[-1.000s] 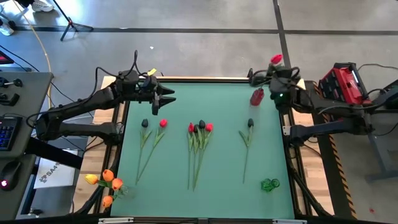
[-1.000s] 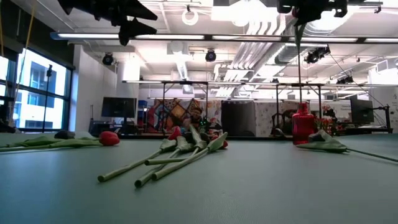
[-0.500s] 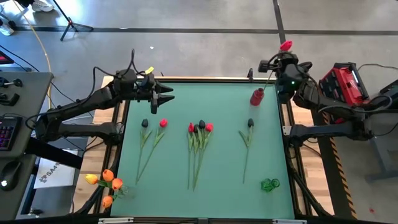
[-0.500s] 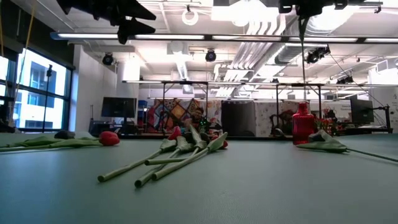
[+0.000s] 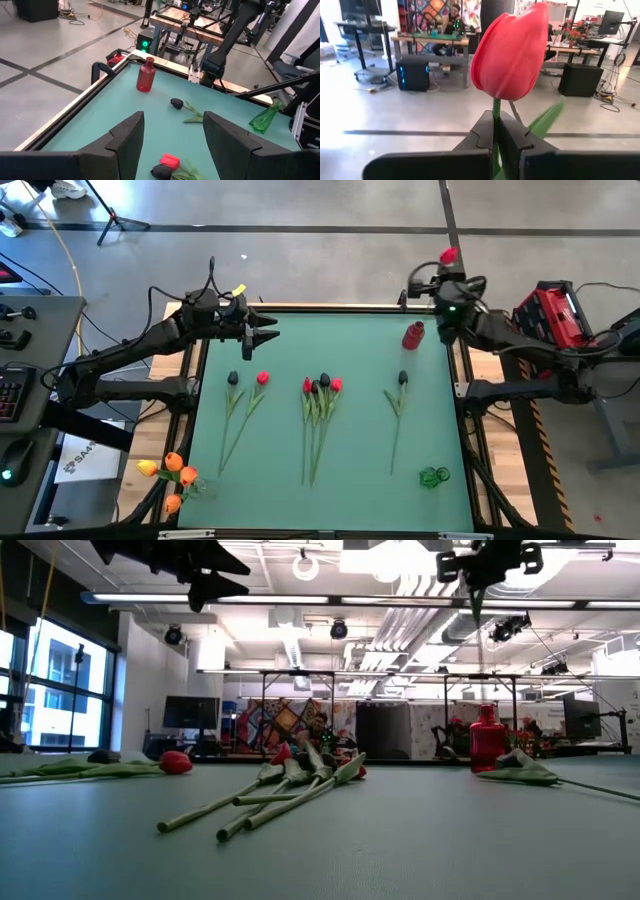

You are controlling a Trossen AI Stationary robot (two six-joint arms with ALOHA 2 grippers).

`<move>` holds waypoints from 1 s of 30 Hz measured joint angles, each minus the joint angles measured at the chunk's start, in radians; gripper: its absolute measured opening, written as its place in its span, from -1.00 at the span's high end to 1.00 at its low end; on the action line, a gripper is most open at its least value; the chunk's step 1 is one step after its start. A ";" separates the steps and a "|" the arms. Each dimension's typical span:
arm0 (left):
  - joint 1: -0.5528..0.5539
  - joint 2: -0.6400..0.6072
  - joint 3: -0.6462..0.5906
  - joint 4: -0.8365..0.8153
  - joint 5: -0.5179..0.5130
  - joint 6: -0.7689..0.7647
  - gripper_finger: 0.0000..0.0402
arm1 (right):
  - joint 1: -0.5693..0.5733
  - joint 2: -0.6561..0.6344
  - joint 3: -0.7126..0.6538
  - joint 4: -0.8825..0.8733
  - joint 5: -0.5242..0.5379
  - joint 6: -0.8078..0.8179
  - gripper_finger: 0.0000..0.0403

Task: Sort flowers into vase by color
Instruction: Put the red tulip into the red vase

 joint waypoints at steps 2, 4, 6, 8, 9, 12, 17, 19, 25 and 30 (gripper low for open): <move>0.000 0.000 0.000 0.000 0.000 0.000 0.05 | 0.006 0.013 0.000 -0.001 -0.001 0.010 1.00; 0.000 0.000 0.000 0.000 0.000 -0.001 0.05 | 0.009 0.016 0.000 0.015 0.003 0.010 1.00; 0.000 0.000 0.000 0.000 0.000 -0.002 0.05 | 0.020 0.016 0.000 0.042 0.004 -0.001 1.00; 0.000 0.000 0.000 0.000 0.000 -0.002 0.05 | 0.030 0.012 0.000 0.094 0.022 -0.060 1.00; 0.000 0.000 0.000 0.000 0.000 -0.002 0.05 | 0.035 0.010 0.000 0.128 0.040 -0.099 1.00; 0.000 0.000 0.000 0.000 0.000 -0.002 0.05 | 0.045 0.000 0.000 0.215 0.053 -0.208 1.00; 0.000 0.000 0.000 0.001 -0.001 -0.002 0.05 | 0.046 -0.020 0.000 0.292 0.054 -0.274 1.00; 0.000 0.000 0.000 0.004 -0.002 -0.002 0.05 | 0.045 -0.024 0.000 0.290 0.055 -0.279 1.00; 0.005 0.000 0.000 0.028 -0.017 -0.002 0.05 | 0.031 -0.022 0.000 0.141 0.057 -0.170 1.00; 0.021 0.000 0.001 0.048 -0.018 -0.020 0.05 | 0.031 -0.022 0.000 -0.010 0.054 0.010 1.00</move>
